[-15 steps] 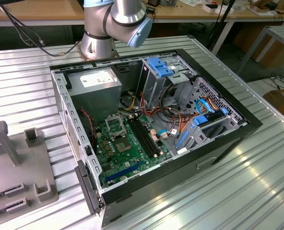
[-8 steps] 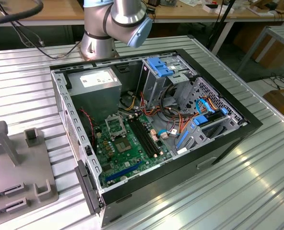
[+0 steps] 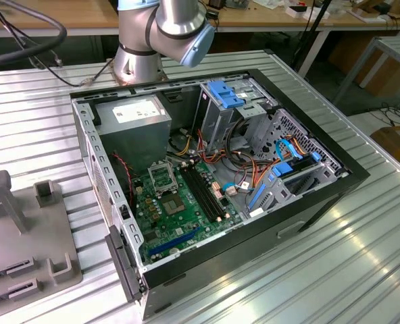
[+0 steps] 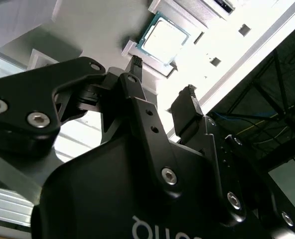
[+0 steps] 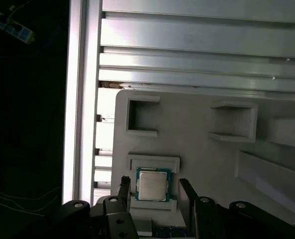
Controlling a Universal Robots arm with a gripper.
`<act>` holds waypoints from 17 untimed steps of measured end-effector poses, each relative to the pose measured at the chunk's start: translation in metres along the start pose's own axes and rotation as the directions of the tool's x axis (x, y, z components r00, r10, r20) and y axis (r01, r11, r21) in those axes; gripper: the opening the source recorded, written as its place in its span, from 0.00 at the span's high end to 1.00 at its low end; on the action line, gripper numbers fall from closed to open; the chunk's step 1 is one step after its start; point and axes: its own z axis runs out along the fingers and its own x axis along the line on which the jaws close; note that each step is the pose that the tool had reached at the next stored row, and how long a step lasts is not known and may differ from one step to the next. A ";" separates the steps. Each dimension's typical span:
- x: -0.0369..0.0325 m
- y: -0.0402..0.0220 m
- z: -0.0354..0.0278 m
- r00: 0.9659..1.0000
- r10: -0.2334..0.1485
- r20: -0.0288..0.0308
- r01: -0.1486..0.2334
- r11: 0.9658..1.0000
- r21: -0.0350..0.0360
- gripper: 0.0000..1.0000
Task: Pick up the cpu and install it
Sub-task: 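Pick up the cpu and move it towards the insertion slot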
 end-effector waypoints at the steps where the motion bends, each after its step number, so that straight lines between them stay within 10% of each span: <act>1: -0.0001 -0.0009 0.0025 1.000 0.000 0.000 0.000 1.000 0.000 0.49; 17: 0.0016 -0.0049 0.0319 1.000 0.000 0.000 0.000 1.000 0.000 0.49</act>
